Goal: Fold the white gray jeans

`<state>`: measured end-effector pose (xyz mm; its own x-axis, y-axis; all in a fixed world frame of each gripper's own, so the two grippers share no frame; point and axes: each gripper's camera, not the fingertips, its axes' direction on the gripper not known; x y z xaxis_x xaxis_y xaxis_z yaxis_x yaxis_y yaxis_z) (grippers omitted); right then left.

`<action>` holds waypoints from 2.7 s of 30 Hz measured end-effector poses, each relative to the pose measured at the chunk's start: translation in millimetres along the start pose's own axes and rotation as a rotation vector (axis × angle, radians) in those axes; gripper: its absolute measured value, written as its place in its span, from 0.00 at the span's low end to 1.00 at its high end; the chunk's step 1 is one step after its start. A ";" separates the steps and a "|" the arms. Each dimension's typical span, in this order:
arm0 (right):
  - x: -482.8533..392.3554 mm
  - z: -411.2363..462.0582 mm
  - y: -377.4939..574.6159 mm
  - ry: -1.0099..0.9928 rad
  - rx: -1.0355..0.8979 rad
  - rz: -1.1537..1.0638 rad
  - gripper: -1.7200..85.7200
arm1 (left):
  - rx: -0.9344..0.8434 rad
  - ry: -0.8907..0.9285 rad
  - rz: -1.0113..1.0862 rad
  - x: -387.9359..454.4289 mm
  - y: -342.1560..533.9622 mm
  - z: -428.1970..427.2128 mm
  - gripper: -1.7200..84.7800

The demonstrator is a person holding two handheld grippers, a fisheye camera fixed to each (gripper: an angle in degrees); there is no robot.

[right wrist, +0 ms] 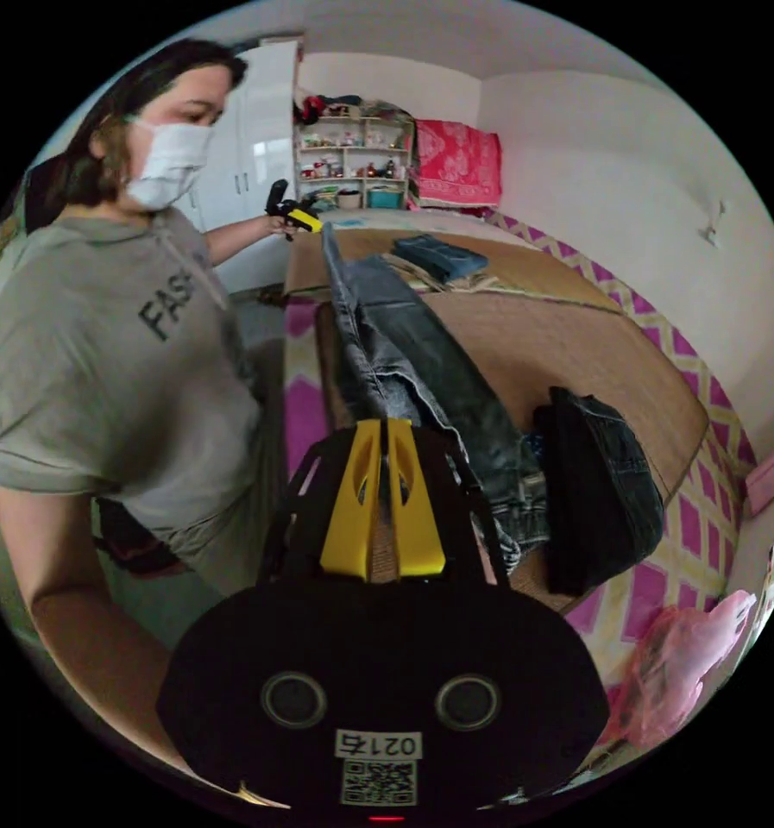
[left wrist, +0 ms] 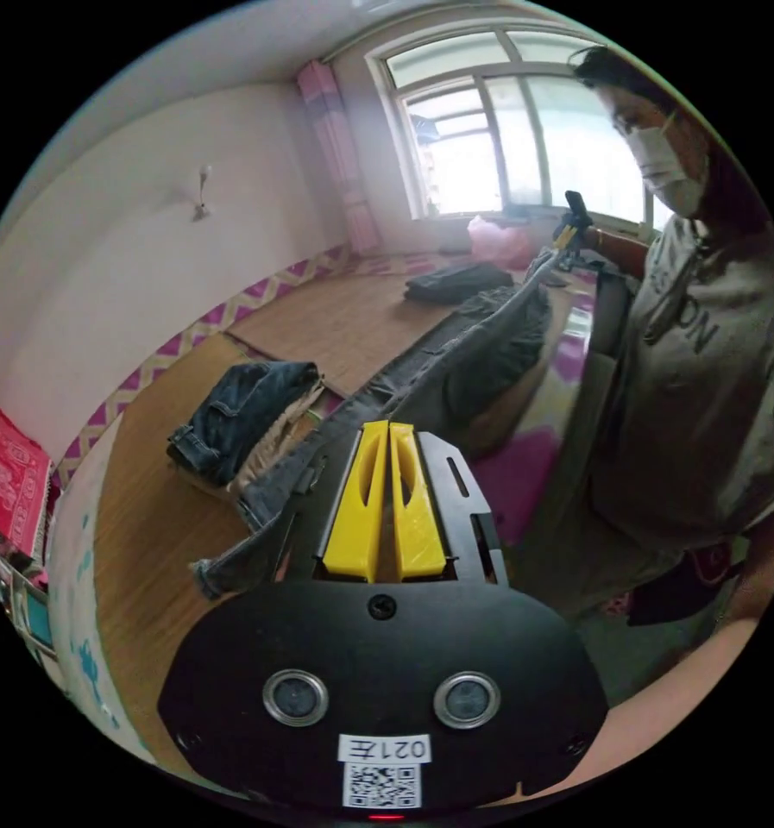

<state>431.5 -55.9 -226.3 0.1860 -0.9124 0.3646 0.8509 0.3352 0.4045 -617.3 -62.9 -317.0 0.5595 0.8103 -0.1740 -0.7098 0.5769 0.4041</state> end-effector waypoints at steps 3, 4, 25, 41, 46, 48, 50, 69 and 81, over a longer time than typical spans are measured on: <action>-53.7 27.2 12.1 -0.062 -0.123 -0.010 0.01 | -0.034 0.073 -0.102 24.4 50.6 3.2 0.01; -67.8 44.8 19.1 -0.086 -0.174 0.006 0.01 | -0.043 0.092 -0.154 31.2 71.0 10.4 0.01; -83.0 49.6 87.0 0.214 -0.032 0.427 0.10 | -0.253 -0.202 -0.518 -0.5 124.0 27.5 0.10; -57.2 65.3 110.5 0.209 -0.067 0.557 0.09 | -0.313 -0.197 -0.677 -38.0 133.8 31.6 0.09; -26.6 43.4 115.0 0.339 -0.091 0.708 0.12 | -0.195 -0.135 -0.606 -24.2 114.0 22.2 0.09; -10.3 47.7 119.5 0.362 -0.118 0.776 0.13 | -0.207 -0.150 -0.580 -20.3 103.0 24.0 0.09; 3.3 51.1 123.0 0.338 -0.104 0.823 0.12 | -0.220 -0.183 -0.593 -18.9 94.2 26.1 0.06; -211.6 53.6 142.7 0.497 -0.066 0.905 0.05 | -0.004 -0.210 -1.019 87.6 199.4 -66.4 0.02; -270.6 57.5 224.6 0.550 0.063 1.335 0.12 | 0.162 -0.168 -1.517 96.5 309.0 -91.4 0.19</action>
<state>544.0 279.8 -185.9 0.9840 0.1154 0.1357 -0.1253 0.9898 0.0673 -821.7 202.9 -291.0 0.7391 -0.5389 -0.4041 0.6023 0.7974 0.0381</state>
